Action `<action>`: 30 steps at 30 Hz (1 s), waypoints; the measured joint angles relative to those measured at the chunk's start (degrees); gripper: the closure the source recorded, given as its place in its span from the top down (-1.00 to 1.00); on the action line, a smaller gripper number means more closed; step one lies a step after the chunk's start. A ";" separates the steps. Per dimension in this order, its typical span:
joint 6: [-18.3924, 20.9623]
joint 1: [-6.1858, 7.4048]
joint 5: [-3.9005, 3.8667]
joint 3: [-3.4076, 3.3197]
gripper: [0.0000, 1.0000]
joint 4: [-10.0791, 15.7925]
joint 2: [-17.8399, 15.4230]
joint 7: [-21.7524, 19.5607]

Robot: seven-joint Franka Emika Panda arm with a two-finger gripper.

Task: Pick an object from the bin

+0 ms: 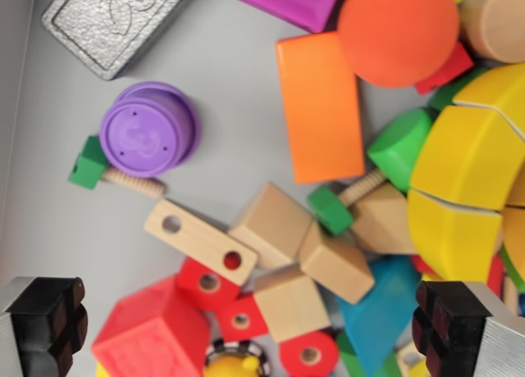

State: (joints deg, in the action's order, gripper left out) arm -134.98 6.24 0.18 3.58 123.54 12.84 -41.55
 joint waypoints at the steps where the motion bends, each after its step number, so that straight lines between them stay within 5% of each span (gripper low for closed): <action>1: -0.40 0.18 -0.09 0.13 1.00 0.16 0.21 0.18; 20: -7.89 3.78 -2.44 2.30 1.00 2.02 5.28 2.96; 30: -11.80 5.98 -4.02 2.93 1.00 2.09 8.86 3.84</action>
State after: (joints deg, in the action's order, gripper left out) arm -146.79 12.22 -3.84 6.50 125.63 21.70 -37.71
